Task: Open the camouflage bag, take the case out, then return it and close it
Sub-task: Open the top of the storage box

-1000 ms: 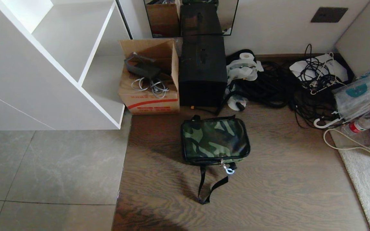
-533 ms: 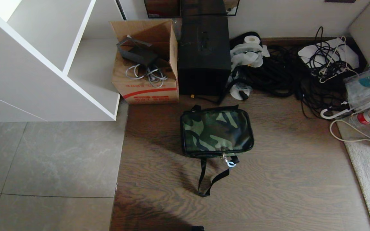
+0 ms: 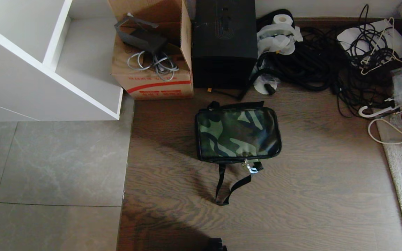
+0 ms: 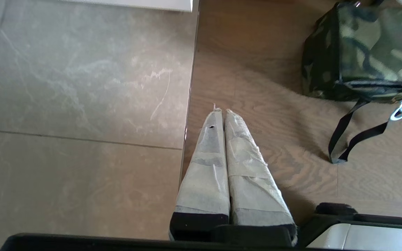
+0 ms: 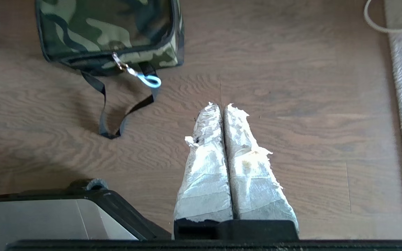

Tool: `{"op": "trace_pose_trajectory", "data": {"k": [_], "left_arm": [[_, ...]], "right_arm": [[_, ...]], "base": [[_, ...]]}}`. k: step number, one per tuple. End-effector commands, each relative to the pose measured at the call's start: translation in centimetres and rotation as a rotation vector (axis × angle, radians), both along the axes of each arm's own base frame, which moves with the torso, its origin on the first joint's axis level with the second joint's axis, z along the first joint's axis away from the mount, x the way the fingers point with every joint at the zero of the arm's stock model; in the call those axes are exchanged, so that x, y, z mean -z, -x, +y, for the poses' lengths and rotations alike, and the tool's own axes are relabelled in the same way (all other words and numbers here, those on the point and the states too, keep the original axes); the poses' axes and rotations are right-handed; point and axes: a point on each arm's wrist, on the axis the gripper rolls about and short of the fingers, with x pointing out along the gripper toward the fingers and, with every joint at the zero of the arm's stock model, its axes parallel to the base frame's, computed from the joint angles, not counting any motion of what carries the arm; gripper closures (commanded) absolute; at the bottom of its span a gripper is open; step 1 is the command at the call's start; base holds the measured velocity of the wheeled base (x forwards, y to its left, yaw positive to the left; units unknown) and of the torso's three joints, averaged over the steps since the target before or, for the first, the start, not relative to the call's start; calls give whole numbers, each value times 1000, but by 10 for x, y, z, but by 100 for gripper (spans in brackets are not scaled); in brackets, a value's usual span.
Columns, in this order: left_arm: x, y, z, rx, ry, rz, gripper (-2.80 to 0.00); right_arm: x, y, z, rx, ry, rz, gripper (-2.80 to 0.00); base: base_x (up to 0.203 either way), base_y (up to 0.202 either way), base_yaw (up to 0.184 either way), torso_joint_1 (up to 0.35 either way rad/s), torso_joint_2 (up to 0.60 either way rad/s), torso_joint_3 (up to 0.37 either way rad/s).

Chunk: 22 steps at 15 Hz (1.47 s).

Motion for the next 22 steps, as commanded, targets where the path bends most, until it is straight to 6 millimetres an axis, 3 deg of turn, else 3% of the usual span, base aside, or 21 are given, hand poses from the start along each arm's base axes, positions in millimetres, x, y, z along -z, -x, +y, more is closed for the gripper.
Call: {"op": "trace_pose_trajectory", "data": {"k": [1, 6, 22], "left_arm": [[2, -1, 0, 1, 1, 8, 0], [2, -1, 0, -1, -1, 8, 0], [2, -1, 0, 1, 1, 8, 0]], "right_arm": [[0, 0, 0, -1, 0, -1, 0], [0, 0, 0, -1, 0, -1, 0], [0, 0, 0, -1, 0, 0, 0]], "base": [[0, 0, 0, -2, -1, -201], [0, 0, 0, 3, 2, -164], [0, 0, 0, 0, 1, -4]]}}
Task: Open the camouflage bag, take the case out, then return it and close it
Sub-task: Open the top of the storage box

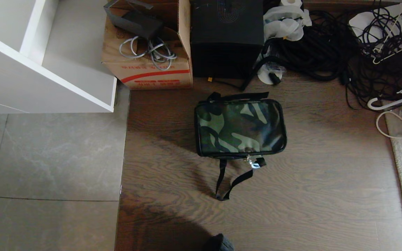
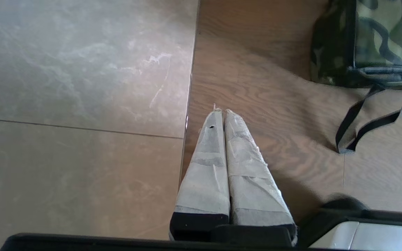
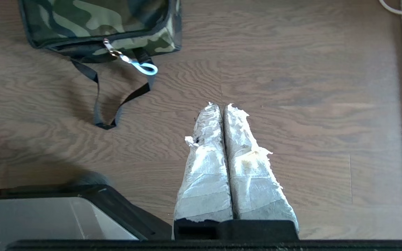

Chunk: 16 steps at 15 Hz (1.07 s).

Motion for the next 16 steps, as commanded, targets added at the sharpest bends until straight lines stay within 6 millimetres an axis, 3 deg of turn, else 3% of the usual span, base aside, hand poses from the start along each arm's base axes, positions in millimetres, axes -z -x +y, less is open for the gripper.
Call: {"op": "trace_pose_trajectory", "data": {"k": [1, 8, 16], "left_arm": [[2, -1, 0, 0, 0, 7, 0], [2, -1, 0, -1, 0, 7, 0], [2, -1, 0, 0, -2, 8, 0]], "right_arm": [[0, 0, 0, -1, 0, -2, 0], [0, 0, 0, -1, 0, -1, 0], [0, 0, 0, -1, 0, -2, 0]], "base": [[0, 0, 0, 0, 0, 0], [-1, 118, -1, 3, 1, 3], [0, 0, 0, 0, 0, 0]]}}
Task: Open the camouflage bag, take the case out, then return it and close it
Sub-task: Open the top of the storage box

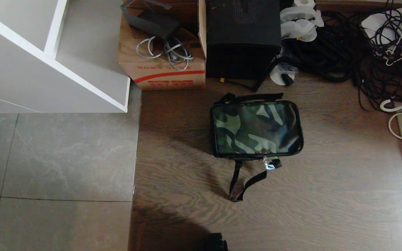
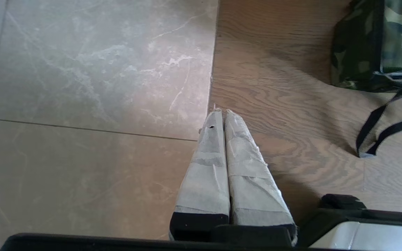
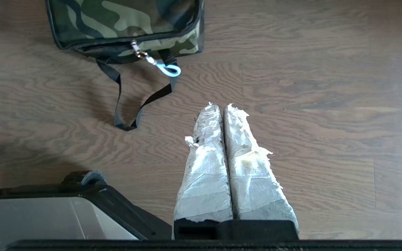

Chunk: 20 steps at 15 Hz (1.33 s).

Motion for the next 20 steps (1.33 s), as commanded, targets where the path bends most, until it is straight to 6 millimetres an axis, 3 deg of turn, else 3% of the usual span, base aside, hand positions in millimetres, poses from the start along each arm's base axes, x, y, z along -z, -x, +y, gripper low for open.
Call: {"op": "trace_pose_trajectory", "data": {"k": [1, 20], "left_arm": [[2, -1, 0, 0, 0, 7, 0], [2, -1, 0, 0, -1, 10, 0]], "right_arm": [[0, 0, 0, -1, -1, -1, 0], [0, 0, 0, -1, -1, 0, 0]], "base": [[0, 0, 0, 0, 0, 0], [0, 0, 0, 0, 1, -30]]}}
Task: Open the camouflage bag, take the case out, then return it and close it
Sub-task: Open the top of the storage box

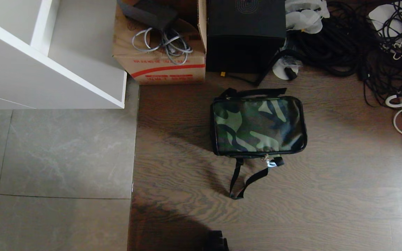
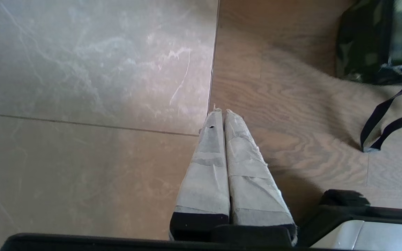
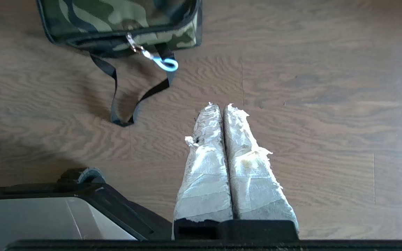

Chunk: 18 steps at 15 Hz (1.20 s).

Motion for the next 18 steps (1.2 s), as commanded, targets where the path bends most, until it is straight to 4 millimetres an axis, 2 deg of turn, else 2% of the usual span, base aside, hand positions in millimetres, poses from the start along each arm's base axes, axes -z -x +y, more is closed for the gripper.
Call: {"op": "trace_pose_trajectory", "data": {"k": [1, 8, 18], "left_arm": [[2, -1, 0, -1, 2, 7, 0], [2, -1, 0, -1, 1, 7, 0], [2, -1, 0, 1, 0, 7, 0]], "right_arm": [[0, 0, 0, 0, 0, 0, 0], [0, 0, 0, 0, 0, -1, 0], [0, 0, 0, 0, 0, -1, 0]], "base": [[0, 0, 0, 5, 2, -187], [0, 0, 0, 2, 4, -138], [0, 0, 0, 1, 1, 56]]}}
